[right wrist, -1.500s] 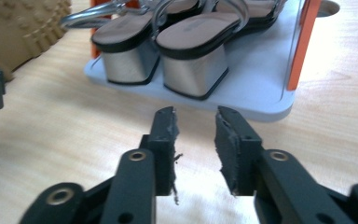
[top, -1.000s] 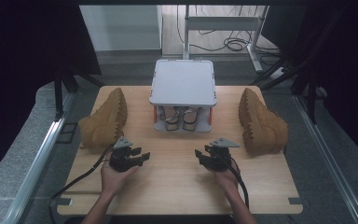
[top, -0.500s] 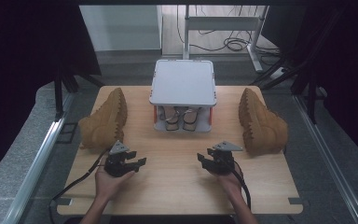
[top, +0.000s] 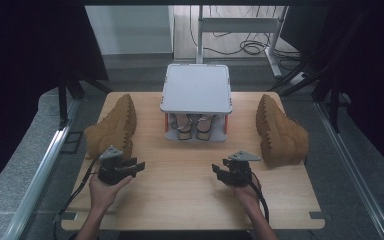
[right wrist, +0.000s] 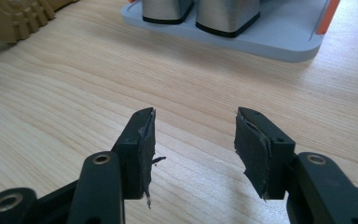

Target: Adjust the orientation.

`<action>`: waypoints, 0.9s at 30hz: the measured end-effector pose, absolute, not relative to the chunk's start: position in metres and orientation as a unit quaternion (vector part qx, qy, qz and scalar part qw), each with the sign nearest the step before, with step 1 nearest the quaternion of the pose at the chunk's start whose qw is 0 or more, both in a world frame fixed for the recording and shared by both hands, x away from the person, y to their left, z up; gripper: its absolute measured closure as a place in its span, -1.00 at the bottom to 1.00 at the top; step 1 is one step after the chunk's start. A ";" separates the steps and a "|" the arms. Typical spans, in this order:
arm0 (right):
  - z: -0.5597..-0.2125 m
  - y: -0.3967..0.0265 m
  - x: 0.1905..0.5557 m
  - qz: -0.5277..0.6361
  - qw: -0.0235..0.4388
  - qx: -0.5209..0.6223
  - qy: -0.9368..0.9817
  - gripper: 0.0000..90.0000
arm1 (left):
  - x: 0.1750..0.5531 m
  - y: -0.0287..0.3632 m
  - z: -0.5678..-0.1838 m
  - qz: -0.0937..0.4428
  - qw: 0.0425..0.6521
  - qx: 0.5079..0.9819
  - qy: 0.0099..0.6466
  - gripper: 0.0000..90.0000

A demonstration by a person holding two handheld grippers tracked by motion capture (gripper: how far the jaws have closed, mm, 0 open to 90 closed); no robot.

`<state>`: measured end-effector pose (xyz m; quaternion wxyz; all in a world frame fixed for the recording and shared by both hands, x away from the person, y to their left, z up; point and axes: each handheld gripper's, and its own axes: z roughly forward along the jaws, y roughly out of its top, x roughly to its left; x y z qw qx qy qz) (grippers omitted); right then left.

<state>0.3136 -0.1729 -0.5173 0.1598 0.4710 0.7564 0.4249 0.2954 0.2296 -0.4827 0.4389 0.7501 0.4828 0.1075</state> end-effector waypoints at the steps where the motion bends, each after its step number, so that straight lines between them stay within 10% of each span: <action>1: -0.517 -0.173 0.314 0.425 0.160 0.471 0.756 0.06 | 0.295 0.230 -0.483 0.108 0.439 0.750 0.483 0.35; 27: -0.517 -0.168 0.310 0.411 0.163 0.468 0.765 0.04 | 0.290 0.357 -0.457 0.183 0.443 0.670 0.568 0.98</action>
